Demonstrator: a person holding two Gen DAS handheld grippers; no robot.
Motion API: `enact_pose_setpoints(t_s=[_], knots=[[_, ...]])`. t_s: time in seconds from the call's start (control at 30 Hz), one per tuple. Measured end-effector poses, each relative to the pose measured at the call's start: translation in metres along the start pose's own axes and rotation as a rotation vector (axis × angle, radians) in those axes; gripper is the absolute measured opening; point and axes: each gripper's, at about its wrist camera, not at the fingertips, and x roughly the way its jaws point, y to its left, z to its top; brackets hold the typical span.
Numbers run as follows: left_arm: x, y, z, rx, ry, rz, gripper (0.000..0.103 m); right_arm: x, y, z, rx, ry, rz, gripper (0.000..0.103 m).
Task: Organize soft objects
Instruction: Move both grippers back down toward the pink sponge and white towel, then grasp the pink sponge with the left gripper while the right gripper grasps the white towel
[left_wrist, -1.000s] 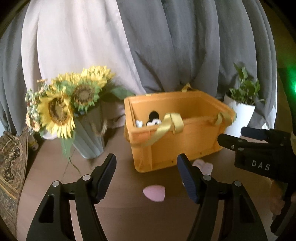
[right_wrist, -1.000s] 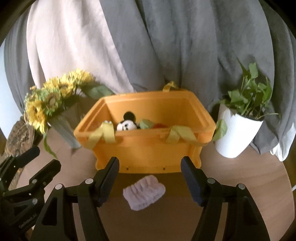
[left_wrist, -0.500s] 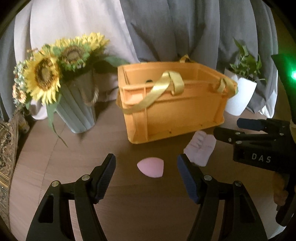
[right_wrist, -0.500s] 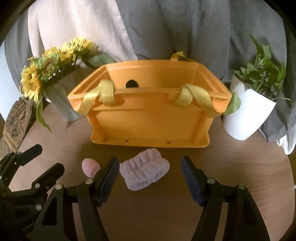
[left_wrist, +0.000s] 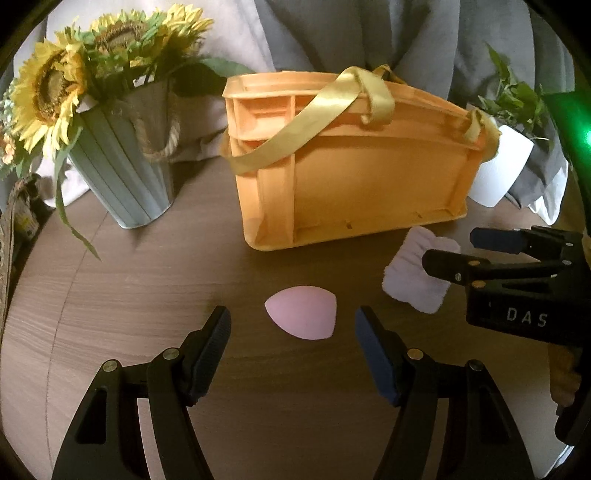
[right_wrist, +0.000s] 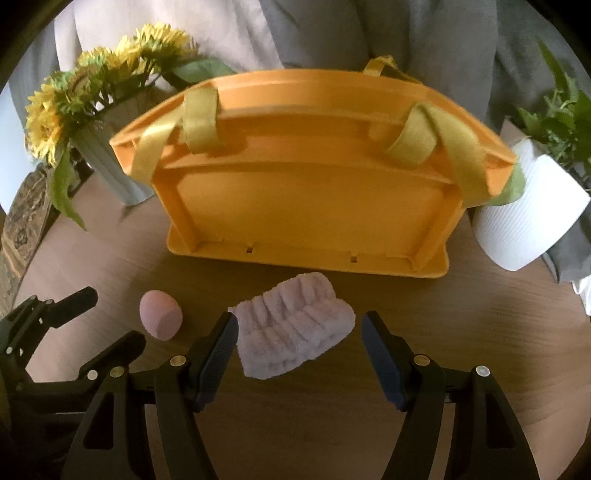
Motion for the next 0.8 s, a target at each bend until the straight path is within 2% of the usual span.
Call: enact_pose_setpoints(t_s=[0.63,0.73,0.8], knots=[[0.039,0.002,0.008,-0.018,0.031,-0.020,0.068,0.045,-0.007,-0.002,0.030,0.084,0.049,0.070],[0.042,0.002,0.007,-0.024,0.038,-0.027,0.066,0.046,-0.007,-0.001,0.032,0.082,0.052,0.069],[0.043,0.002,0.006,-0.028,0.042,-0.037,0.060,0.045,-0.007,-0.002,0.029,0.080,0.056,0.065]])
